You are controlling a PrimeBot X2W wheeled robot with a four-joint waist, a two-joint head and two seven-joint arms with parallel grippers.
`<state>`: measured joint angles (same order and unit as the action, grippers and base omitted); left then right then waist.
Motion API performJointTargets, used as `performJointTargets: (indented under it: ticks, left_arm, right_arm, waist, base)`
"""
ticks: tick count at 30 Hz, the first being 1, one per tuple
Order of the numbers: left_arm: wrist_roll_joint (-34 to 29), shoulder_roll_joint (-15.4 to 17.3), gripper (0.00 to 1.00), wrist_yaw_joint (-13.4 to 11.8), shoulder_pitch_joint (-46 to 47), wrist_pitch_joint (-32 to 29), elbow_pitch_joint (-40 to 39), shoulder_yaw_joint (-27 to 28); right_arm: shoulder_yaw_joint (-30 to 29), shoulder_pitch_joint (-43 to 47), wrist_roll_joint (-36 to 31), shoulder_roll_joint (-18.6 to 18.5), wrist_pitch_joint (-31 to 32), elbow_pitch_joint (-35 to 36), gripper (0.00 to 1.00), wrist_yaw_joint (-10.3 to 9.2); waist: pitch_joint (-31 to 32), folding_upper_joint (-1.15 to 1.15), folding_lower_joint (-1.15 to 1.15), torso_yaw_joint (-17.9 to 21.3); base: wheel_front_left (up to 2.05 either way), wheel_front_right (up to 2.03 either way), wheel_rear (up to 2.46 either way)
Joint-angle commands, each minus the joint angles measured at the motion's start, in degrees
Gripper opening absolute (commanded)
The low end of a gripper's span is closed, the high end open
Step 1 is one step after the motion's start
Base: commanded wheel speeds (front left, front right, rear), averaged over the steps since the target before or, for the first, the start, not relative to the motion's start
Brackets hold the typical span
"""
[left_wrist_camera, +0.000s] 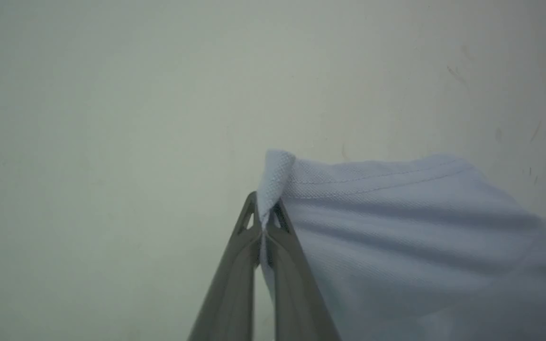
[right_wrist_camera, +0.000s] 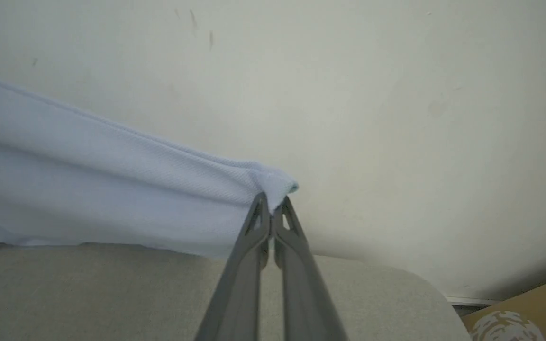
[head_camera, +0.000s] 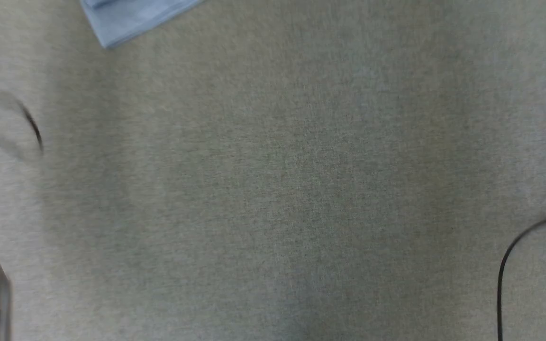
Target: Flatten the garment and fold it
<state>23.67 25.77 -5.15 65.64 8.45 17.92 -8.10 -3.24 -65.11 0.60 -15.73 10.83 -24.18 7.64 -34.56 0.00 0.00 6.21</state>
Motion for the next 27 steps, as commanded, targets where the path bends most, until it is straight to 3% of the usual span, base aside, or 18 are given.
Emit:
performJointTargets:
  ticks: [1,10,16,21,27]
  left_arm:
    - [0.8,0.3,0.00,0.1,-2.6,-0.8,0.3,0.2]
    - [9.4,0.5,0.00,1.3,-37.5,-18.1,-5.8,-3.5]
    - [14.8,-0.4,0.00,-2.0,-58.3,-26.9,-15.2,-5.3]
    - [16.7,-0.5,0.00,-2.9,-67.8,-30.9,-18.1,-7.6]
    - [17.0,-0.9,0.00,-3.7,-73.3,-31.4,-19.1,-9.2]
  right_arm:
    - [0.5,2.4,0.9,-0.6,0.4,0.2,0.00,-0.15]
    - [5.8,32.2,11.9,-4.6,9.7,11.6,0.00,-0.15]
    - [5.7,50.1,14.2,-6.9,14.5,19.3,0.00,-0.15]
    - [4.2,59.7,16.4,-5.7,15.7,22.6,0.00,-0.15]
    - [2.2,68.1,17.1,-5.9,18.4,25.2,0.00,-0.15]
  waist:
    - [6.1,0.00,0.00,-3.1]
    - [16.6,0.00,0.00,-5.2]
    - [20.4,0.00,0.00,-6.0]
    - [21.9,0.00,0.00,-6.8]
    - [22.9,0.00,0.00,-7.3]
  base:
    - [0.00,0.00,0.00]
    - [0.00,0.00,0.00]
    - [0.00,0.00,0.00]
    - [0.00,0.00,0.00]
    - [0.00,0.00,0.00]
